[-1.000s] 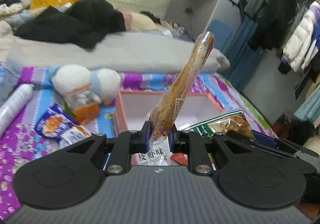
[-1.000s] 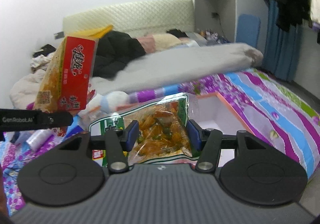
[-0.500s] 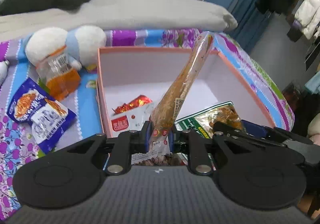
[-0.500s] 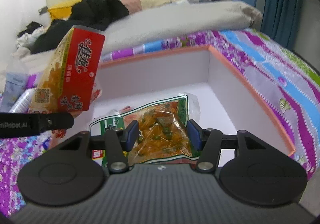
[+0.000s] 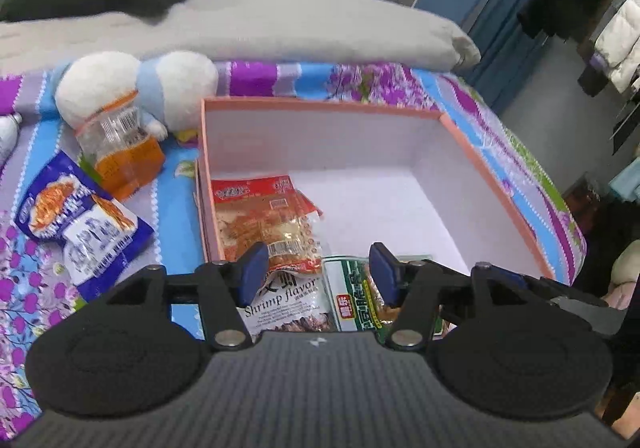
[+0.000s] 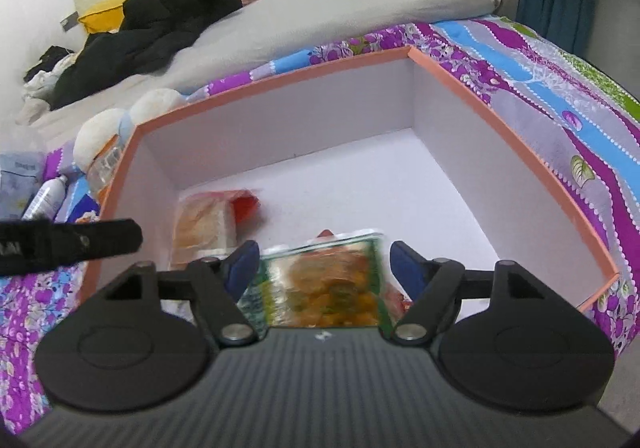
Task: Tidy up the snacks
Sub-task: 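Drop both packets into the pink box by opening both tools, then lift both tools out of the pink box toward the stuffed toy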
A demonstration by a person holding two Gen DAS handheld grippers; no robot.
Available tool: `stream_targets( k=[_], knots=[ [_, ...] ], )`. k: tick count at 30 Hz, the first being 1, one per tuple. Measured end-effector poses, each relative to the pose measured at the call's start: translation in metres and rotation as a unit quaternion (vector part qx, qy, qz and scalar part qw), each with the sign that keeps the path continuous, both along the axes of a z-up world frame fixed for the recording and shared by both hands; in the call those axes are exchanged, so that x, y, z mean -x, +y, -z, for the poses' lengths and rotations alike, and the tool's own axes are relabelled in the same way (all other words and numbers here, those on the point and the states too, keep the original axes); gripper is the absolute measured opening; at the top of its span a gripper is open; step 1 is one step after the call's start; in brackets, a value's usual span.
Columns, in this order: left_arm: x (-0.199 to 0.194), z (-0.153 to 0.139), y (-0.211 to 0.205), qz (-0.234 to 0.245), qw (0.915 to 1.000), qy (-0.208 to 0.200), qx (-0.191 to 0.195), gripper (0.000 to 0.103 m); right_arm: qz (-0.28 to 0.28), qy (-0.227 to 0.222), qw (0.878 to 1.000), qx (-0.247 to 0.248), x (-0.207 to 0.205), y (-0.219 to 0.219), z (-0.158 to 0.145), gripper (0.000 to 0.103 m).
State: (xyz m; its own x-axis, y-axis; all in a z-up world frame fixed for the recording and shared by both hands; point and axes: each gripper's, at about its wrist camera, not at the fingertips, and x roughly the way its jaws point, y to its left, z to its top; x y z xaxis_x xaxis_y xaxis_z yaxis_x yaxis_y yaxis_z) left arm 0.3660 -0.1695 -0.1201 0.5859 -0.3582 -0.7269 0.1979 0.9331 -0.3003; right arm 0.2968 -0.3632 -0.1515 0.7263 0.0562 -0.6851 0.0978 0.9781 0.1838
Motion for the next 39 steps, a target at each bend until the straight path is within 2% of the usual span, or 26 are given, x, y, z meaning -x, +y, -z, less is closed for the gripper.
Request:
stream_targets(
  k=[7, 14, 15, 16, 17, 27, 39],
  knots=[
    [0.029, -0.044, 0.019, -0.009, 0.9988, -0.046, 0.009, 0.062, -0.001, -0.042, 0.999, 0.001, 0.025, 0.007, -0.032, 0.074],
    [0.074, -0.08, 0.041, -0.018, 0.996, -0.087, 0.009, 0.062, -0.007, -0.081, 0.997, 0.001, 0.057, 0.019, -0.062, 0.074],
    [0.081, -0.084, 0.046, -0.019, 0.9956, -0.092, 0.01, 0.062, -0.008, -0.086, 0.996, 0.0, 0.061, 0.021, -0.065, 0.082],
    [0.088, -0.087, 0.05, -0.02, 0.9951, -0.096, 0.01, 0.062, -0.008, -0.094, 0.996, -0.002, 0.067, 0.023, -0.068, 0.094],
    [0.095, -0.09, 0.054, -0.021, 0.9947, -0.101, 0.009, 0.063, -0.008, -0.103, 0.995, -0.003, 0.072, 0.025, -0.071, 0.096],
    [0.152, -0.098, 0.096, -0.043, 0.9918, -0.119, 0.017, 0.067, -0.035, -0.136, 0.99, 0.01, 0.121, 0.057, -0.087, 0.096],
    [0.229, -0.092, 0.154, -0.076, 0.9885, -0.128, 0.028, 0.078, -0.064, -0.18, 0.981, -0.018, 0.181, 0.107, -0.094, 0.096]
  ],
)
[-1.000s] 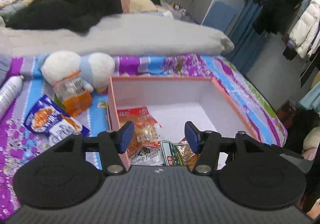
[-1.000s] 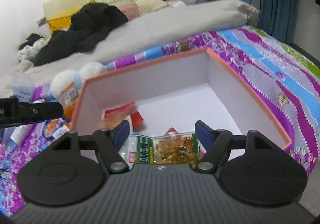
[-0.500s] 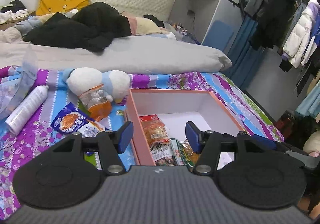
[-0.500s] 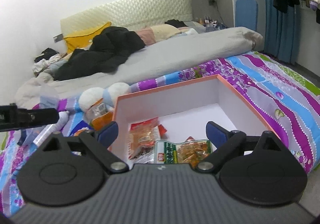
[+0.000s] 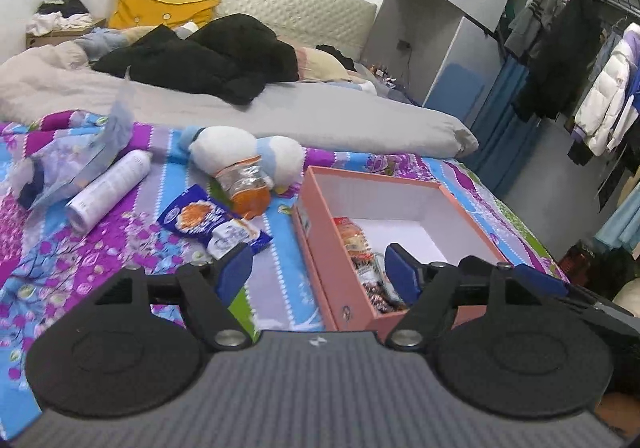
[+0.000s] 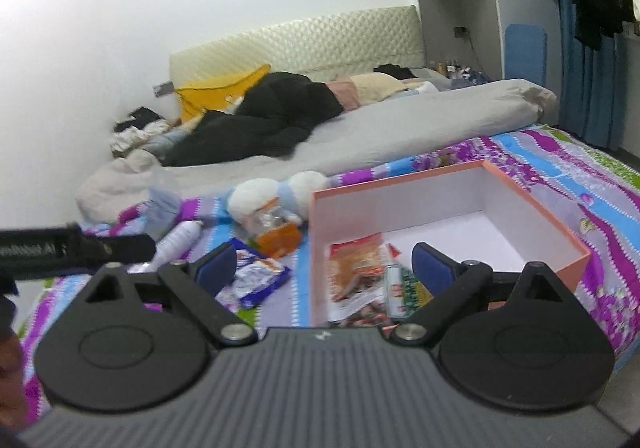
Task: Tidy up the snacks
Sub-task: 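Lift both tools out of the pink box toward the stuffed toy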
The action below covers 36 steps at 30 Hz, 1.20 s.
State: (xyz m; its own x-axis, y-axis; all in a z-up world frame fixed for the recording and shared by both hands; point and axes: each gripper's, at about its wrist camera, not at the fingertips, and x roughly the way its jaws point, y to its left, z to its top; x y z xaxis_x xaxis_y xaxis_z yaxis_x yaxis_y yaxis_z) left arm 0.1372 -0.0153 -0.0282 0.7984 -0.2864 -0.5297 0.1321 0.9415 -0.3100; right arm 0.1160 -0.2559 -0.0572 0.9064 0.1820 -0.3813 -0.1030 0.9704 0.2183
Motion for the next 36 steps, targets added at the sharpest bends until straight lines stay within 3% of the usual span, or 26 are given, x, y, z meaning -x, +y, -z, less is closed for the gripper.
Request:
stream_targets(
  k=[16, 28, 36],
  knots=[
    [0.067, 0.024, 0.055, -0.046, 0.9987, 0.014, 0.017, 0.084, -0.035, -0.009, 0.999, 0.001, 0.049, 0.045, 0.004, 0.096],
    [0.073, 0.036, 0.069, -0.069, 0.997, 0.023, 0.028, 0.084, -0.075, -0.016, 0.997, 0.015, 0.045, 0.066, 0.006, 0.096],
    [0.049, 0.069, 0.073, -0.074, 0.9952, 0.054, 0.036, 0.087, -0.102, 0.01, 0.994, 0.035, 0.013, 0.073, 0.02, 0.096]
  ],
)
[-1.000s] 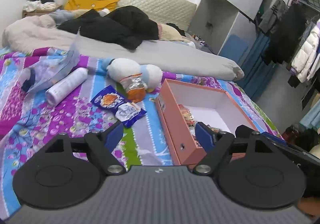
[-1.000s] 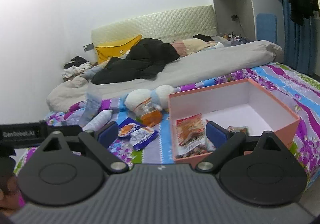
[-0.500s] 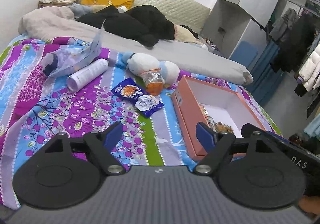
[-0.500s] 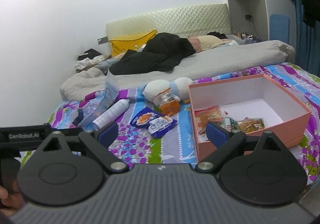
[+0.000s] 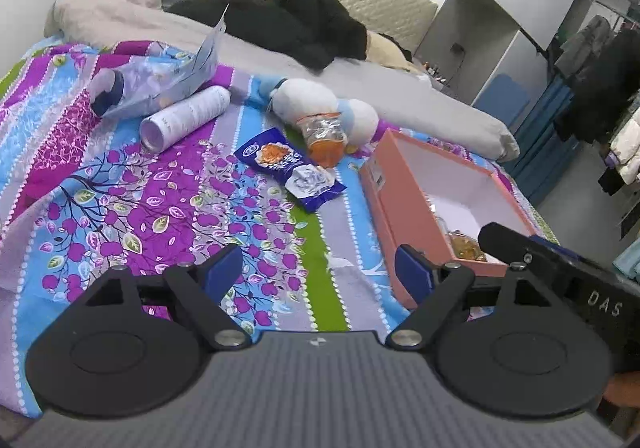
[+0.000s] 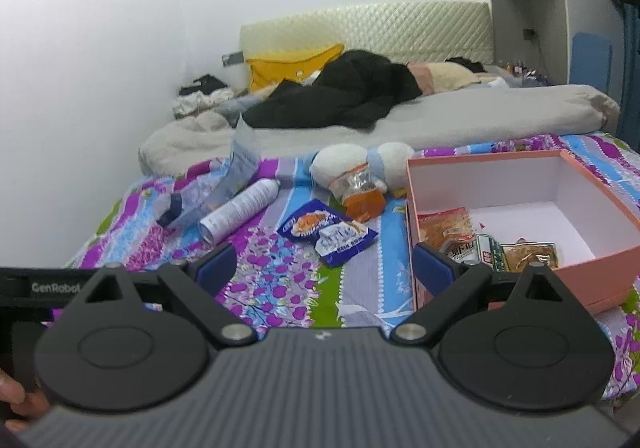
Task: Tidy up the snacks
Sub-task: 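Lift both tools out of the pink box toward the stuffed toy, then grasp the blue cabbage packet with the left tool while the right tool grasps the orange-topped clear bag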
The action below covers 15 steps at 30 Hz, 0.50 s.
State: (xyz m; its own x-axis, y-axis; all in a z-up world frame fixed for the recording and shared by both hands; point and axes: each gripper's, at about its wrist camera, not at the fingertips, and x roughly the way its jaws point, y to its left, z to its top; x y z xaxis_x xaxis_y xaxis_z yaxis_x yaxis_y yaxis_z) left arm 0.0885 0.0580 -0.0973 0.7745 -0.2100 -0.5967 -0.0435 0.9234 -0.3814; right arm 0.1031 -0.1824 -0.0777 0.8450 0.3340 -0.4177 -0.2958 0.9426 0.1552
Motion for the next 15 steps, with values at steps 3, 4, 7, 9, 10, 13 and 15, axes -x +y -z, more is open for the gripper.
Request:
stream_targets(
  k=[3, 4, 7, 9, 10, 13, 15],
  knots=[
    [-0.022, 0.016, 0.006, -0.005, 0.9998, 0.018, 0.0, 0.087, -0.013, 0.012, 1.0, 0.014, -0.026, 0.007, 0.007, 0.096],
    [-0.031, 0.022, 0.008, -0.006, 0.9997, 0.024, 0.0, 0.087, -0.019, 0.016, 1.0, 0.017, -0.037, 0.009, 0.009, 0.096],
    [-0.062, 0.041, 0.017, -0.011, 0.9991, 0.041, 0.004, 0.087, -0.03, 0.023, 0.999, 0.03, -0.074, 0.02, 0.015, 0.096],
    [-0.086, 0.052, 0.022, -0.011, 0.9987, 0.047, 0.012, 0.087, -0.039, 0.03, 0.998, 0.039, -0.102, 0.028, 0.018, 0.096],
    [-0.099, 0.057, 0.024, -0.01, 0.9986, 0.05, 0.018, 0.087, -0.043, 0.033, 0.998, 0.043, -0.119, 0.033, 0.019, 0.096],
    [-0.14, 0.067, 0.028, -0.017, 0.9979, 0.057, 0.025, 0.087, -0.051, 0.05, 0.996, 0.057, -0.163, 0.045, 0.019, 0.096],
    [-0.168, 0.071, 0.031, -0.01, 0.9974, 0.061, 0.038, 0.087, -0.062, 0.062, 0.994, 0.067, -0.195, 0.053, 0.015, 0.096]
  ],
)
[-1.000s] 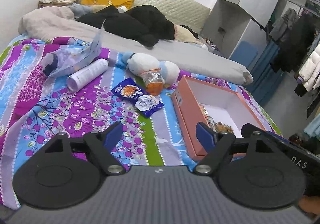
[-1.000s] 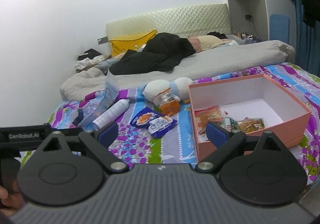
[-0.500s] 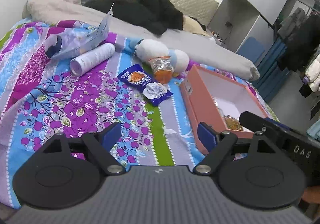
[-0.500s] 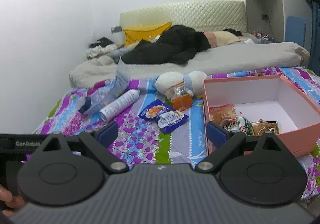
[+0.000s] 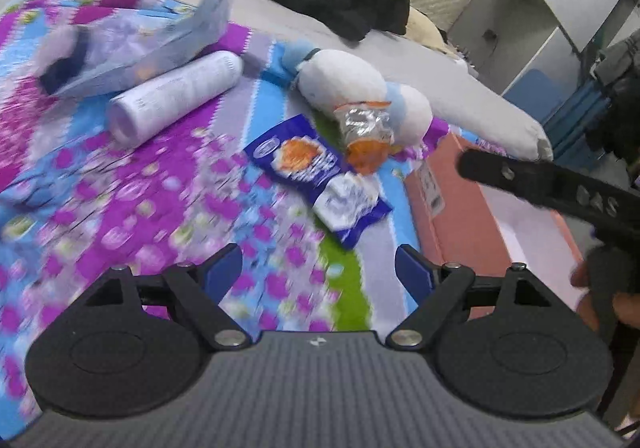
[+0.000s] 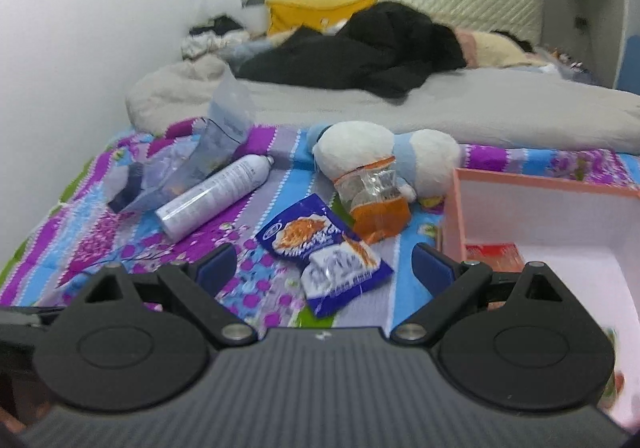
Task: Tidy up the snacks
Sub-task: 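Grasp the blue cabbage packet with the left tool while the right tool grasps the orange-topped clear bag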
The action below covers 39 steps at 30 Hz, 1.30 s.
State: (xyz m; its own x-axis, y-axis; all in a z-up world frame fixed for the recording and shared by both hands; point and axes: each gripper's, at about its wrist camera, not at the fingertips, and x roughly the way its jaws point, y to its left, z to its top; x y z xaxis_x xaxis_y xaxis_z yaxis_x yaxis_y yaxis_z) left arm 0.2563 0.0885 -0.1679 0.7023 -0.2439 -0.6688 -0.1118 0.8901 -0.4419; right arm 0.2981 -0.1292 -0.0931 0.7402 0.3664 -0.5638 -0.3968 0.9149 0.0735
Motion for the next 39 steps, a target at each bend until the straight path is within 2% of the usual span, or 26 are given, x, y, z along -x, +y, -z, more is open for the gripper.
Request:
stream_targets(
  k=[6, 10, 15, 22, 26, 30, 31, 33, 35, 37, 39],
  knots=[
    [-0.07, 0.012, -0.004, 0.002, 0.999, 0.038, 0.024, 0.087, 0.009, 0.039, 0.999, 0.009, -0.079, 0.019, 0.003, 0.095],
    [-0.104, 0.03, -0.01, 0.014, 0.9985, 0.046, 0.027, 0.087, -0.001, 0.056, 0.997, 0.052, -0.12, 0.032, 0.028, 0.095],
    [-0.134, 0.06, -0.012, 0.012, 0.9956, 0.07, 0.062, 0.087, -0.001, 0.092, 0.992, 0.081, -0.164, 0.036, 0.063, 0.095],
    [-0.155, 0.085, -0.02, -0.005, 0.994, 0.063, 0.089, 0.087, -0.006, 0.106, 0.985, 0.136, -0.193, 0.051, 0.095, 0.095],
    [-0.166, 0.093, -0.026, -0.011, 0.9946, 0.057, 0.086, 0.086, -0.003, 0.099, 0.986, 0.137, -0.202, 0.052, 0.1, 0.093],
    [-0.173, 0.094, -0.029, -0.014, 0.9959, 0.049, 0.075, 0.085, -0.003, 0.112, 0.985, 0.129, -0.206, 0.052, 0.102, 0.091],
    [-0.175, 0.094, -0.029, -0.016, 0.9959, 0.047, 0.075, 0.084, -0.004, 0.11, 0.986, 0.128, -0.205, 0.053, 0.101, 0.09],
    [-0.177, 0.095, -0.027, -0.031, 0.9951, 0.058, 0.075, 0.072, -0.006, 0.111, 0.985, 0.128, -0.207, 0.052, 0.099, 0.088],
    [-0.181, 0.094, -0.024, -0.032, 0.9949, 0.064, 0.071, 0.067, -0.001, 0.11, 0.986, 0.128, -0.205, 0.05, 0.096, 0.087],
    [-0.182, 0.094, -0.02, -0.036, 0.9945, 0.069, 0.07, 0.053, 0.006, 0.11, 0.986, 0.126, -0.203, 0.048, 0.092, 0.084],
    [-0.183, 0.093, -0.016, -0.034, 0.9939, 0.073, 0.075, 0.049, 0.013, 0.114, 0.986, 0.119, -0.2, 0.045, 0.088, 0.082]
  ],
)
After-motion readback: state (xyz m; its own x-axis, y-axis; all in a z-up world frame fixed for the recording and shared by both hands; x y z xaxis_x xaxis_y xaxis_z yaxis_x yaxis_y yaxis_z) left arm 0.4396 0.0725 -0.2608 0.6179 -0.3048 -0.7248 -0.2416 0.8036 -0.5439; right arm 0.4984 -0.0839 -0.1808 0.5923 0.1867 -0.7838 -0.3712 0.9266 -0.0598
